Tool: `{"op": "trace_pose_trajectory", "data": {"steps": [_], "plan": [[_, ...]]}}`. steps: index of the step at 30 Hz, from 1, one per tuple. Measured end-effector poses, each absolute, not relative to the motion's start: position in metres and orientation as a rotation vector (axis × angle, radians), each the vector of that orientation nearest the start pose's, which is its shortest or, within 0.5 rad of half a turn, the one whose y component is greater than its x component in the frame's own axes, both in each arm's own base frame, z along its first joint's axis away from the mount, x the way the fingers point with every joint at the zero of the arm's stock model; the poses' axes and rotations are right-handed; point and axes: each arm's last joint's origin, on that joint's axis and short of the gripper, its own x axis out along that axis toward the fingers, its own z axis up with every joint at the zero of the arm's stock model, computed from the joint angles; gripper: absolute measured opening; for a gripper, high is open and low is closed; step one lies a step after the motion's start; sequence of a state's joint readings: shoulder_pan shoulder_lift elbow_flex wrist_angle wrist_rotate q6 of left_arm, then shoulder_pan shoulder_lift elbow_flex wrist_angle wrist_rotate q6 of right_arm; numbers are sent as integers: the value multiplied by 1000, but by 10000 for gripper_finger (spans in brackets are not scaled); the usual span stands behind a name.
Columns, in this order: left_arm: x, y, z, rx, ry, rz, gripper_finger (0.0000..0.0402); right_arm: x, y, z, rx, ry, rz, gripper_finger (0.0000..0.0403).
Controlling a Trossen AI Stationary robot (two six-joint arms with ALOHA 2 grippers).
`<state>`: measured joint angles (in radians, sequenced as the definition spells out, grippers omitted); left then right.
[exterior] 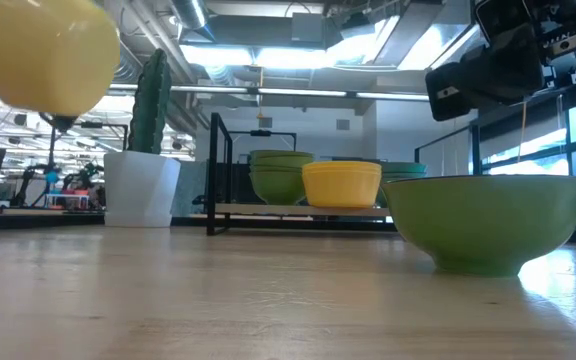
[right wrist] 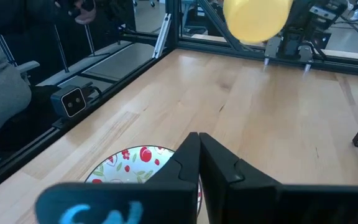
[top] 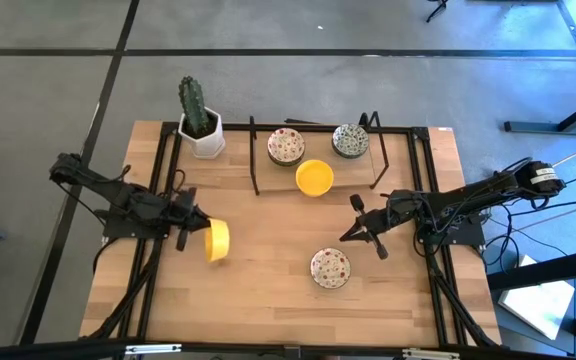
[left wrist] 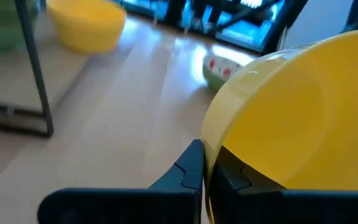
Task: Pick & Place Mini bowls
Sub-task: Stack the yellow bowl on top of the yellow bowl on the shelf
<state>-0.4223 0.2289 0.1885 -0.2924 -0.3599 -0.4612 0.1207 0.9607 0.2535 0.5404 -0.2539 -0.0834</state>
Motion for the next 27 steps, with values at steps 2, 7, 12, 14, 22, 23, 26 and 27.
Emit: {"op": "trace_pose_trajectory", "data": {"steps": [2,7,12,14,22,23,26,27], "plan": [[97,-31,183,-326,272,22,3,186,30,190,-71,152,381,8],[106,-29,198,-397,107,33,3,186,30,190,-74,151,381,8],[116,-28,229,-392,-14,-17,3,187,30,190,-78,144,381,8],[122,-26,246,-367,-4,13,3,188,30,190,-78,138,380,8],[168,-12,323,-205,150,138,3,195,31,183,-78,145,381,8],[175,-8,333,-186,170,150,3,197,31,183,-78,141,381,8],[201,5,359,-138,229,174,3,199,32,181,-78,132,380,8],[211,11,366,-123,250,183,3,200,32,181,-76,128,380,8]]}}
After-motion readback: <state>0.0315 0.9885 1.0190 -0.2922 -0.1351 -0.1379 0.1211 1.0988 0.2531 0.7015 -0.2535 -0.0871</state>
